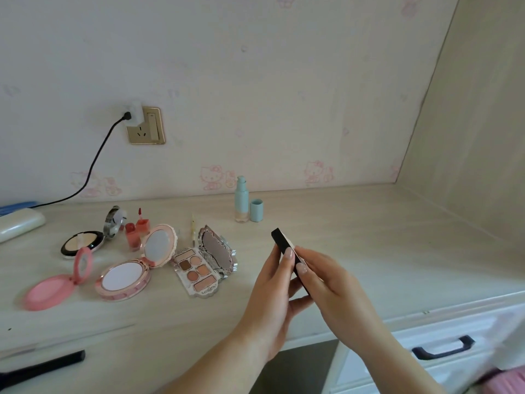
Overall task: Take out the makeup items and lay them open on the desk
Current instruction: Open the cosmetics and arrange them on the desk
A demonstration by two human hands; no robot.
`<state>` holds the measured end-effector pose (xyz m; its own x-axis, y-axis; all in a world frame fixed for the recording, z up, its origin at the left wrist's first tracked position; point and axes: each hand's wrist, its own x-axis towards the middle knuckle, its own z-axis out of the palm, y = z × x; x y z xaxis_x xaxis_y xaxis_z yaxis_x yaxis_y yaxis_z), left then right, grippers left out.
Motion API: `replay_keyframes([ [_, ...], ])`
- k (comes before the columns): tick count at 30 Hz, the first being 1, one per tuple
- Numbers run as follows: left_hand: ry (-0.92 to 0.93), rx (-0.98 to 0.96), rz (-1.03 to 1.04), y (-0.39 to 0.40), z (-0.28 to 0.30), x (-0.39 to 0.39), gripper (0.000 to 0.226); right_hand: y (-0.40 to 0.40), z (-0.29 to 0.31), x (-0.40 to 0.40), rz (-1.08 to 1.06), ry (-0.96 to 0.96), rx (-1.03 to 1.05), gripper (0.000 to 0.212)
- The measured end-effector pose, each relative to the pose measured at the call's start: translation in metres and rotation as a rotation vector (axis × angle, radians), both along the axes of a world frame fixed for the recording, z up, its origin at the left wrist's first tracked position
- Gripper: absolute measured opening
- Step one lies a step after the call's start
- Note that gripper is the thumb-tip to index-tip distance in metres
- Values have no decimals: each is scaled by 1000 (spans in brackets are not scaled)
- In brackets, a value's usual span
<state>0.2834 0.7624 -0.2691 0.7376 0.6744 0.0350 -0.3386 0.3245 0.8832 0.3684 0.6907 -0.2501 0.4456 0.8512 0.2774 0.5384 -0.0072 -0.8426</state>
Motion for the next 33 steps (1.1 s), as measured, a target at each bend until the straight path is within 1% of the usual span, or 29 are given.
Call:
replay_keyframes([
  [5,-12,-27,-10,2,0,5,36,2,3,0,20,-42,7,26],
  [7,-27,-49,-9,3,0,5,36,3,3,2,1,-20,-1,26],
  [10,-52,-137,38,6,1,3,39,4,8,14,-41,202,57,35],
  [13,-23,-201,88,12,4,2,41,6,15,21,-39,356,80,41],
  [16,39,-312,140,17,3,4,37,16,15,31,-150,630,70,32],
  [18,69,-367,171,19,0,1,32,24,13,40,-186,720,45,26],
  [20,89,-372,182,20,-1,-5,27,32,10,46,-187,777,21,26],
  [22,119,-322,194,20,-2,-11,27,40,6,51,-175,804,-8,24],
  [24,167,-260,220,20,-1,-16,32,48,2,53,-169,826,-38,22],
  [26,206,-233,229,21,-2,-20,36,56,-4,56,-167,848,-64,22],
  [27,205,-231,226,21,-1,-21,34,60,-7,58,-167,844,-80,22],
  [29,192,-243,221,23,-2,-24,27,68,-13,59,-188,798,-125,22],
  [32,212,-207,227,28,-6,-25,23,77,-17,59,-225,725,-185,35],
  [33,232,-186,228,30,-6,-24,24,79,-18,60,-224,721,-189,35],
])
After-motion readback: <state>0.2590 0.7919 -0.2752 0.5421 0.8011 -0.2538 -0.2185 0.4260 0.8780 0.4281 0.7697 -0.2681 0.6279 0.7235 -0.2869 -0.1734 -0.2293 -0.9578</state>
